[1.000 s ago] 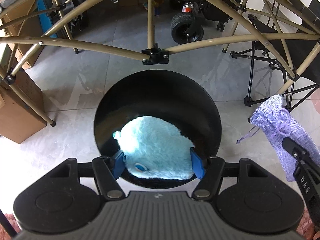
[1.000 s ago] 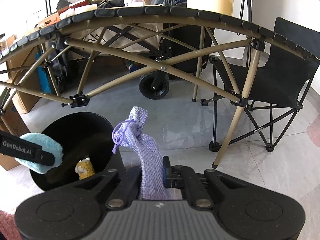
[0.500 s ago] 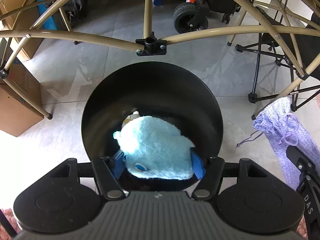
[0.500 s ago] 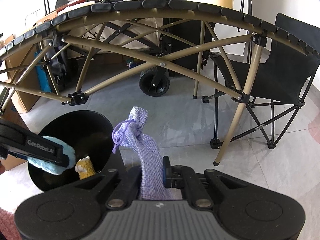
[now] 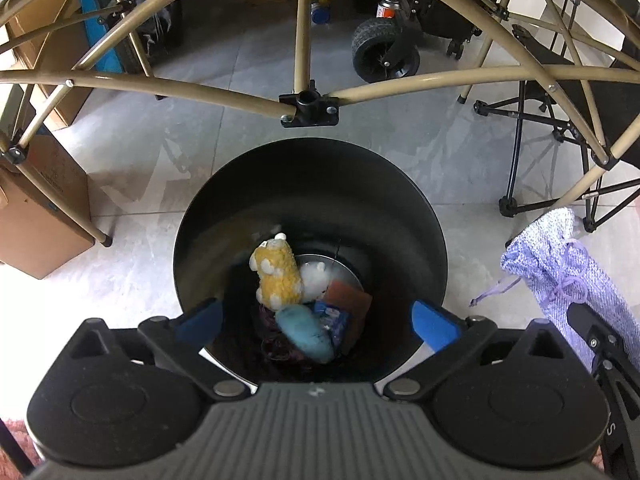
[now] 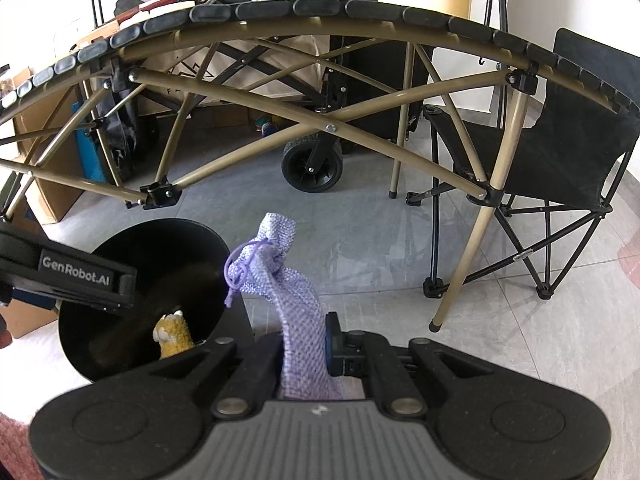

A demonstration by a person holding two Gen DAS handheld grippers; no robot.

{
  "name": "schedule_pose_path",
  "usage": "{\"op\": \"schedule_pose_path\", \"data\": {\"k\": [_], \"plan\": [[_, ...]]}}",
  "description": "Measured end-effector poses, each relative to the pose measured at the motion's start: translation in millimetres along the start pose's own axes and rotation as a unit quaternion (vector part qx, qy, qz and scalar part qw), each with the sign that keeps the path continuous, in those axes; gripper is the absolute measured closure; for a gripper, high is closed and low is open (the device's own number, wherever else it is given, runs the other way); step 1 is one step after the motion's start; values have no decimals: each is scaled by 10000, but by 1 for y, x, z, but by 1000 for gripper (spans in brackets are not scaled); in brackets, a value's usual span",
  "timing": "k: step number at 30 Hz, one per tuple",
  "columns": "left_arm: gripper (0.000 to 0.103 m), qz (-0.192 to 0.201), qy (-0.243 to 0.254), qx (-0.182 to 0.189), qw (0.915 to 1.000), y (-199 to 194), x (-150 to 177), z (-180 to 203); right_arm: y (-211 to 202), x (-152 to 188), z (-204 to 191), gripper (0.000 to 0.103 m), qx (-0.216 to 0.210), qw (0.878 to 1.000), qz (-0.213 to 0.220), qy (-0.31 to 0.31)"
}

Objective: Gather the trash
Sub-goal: 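Lower the light-blue plush into the bin and open the left gripper, then move the right tool over the bin while withdrawing the left tool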

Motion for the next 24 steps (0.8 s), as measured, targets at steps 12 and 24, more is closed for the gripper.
{"op": "schedule_pose_path", "data": {"k": [12,24], "plan": [[0,8,-11,2,10000,-2,0,-3,0,0,-1,100,-4,10000,7,-13],[0,89,-99,11,9999,-13,2,-19,-3,-4,-9,100,-62,9999,63,-89]]}}
Point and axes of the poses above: each gripper's, at about its wrist camera, not at the fingertips, and y roughly the way its jaws point, z to its right, x to its underside, the point moved 5 cm from there along y, roughly the way its jaws point, and after that the axes turned 10 degrees about x, right-handed, at the moved point
